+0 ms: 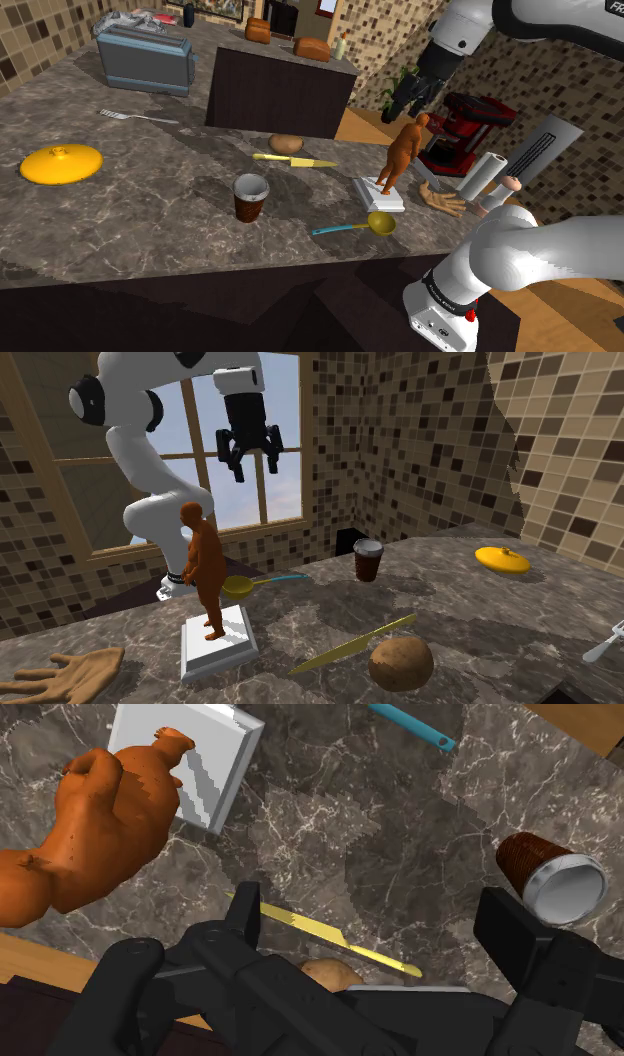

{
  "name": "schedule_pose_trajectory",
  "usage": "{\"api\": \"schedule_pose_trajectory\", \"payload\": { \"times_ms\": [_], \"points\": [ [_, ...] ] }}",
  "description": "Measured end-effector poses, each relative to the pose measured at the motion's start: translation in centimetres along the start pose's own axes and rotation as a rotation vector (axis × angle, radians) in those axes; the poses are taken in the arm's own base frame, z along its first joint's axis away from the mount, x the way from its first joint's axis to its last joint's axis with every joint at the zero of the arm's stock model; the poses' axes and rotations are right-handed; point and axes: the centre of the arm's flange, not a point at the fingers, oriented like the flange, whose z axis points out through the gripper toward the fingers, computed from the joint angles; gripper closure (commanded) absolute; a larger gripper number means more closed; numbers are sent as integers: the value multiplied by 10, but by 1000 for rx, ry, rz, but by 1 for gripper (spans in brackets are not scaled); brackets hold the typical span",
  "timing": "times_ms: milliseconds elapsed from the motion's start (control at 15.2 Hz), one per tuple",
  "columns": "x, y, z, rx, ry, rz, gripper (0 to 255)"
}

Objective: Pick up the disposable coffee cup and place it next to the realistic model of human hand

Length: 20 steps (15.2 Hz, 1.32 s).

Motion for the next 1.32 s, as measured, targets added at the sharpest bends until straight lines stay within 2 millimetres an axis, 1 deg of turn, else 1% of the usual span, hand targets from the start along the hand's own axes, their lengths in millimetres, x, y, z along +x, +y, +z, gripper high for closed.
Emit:
{"api": "schedule_pose_trajectory", "payload": {
  "times_ms": [66, 198, 264, 330, 396, 594, 660, 792, 1056, 1188, 1320],
  "points": [
    [0, 0, 0, 0, 0, 0, 0],
    [5, -12, 9, -7, -5, 12, 0],
    [11, -25, 14, -11, -9, 20, 0],
    [14, -34, 21, -17, -13, 30, 0],
    [22, -44, 26, -22, -17, 39, 0],
    [36, -74, 48, -38, -30, 69, 0],
    [42, -87, 58, -44, -35, 79, 0],
    [52, -106, 74, -55, -44, 100, 0],
    [75, -151, 104, -76, -60, 140, 0],
    [84, -168, 117, -87, -69, 161, 0],
    [99, -190, 134, -97, -77, 181, 0]
  ]
}}
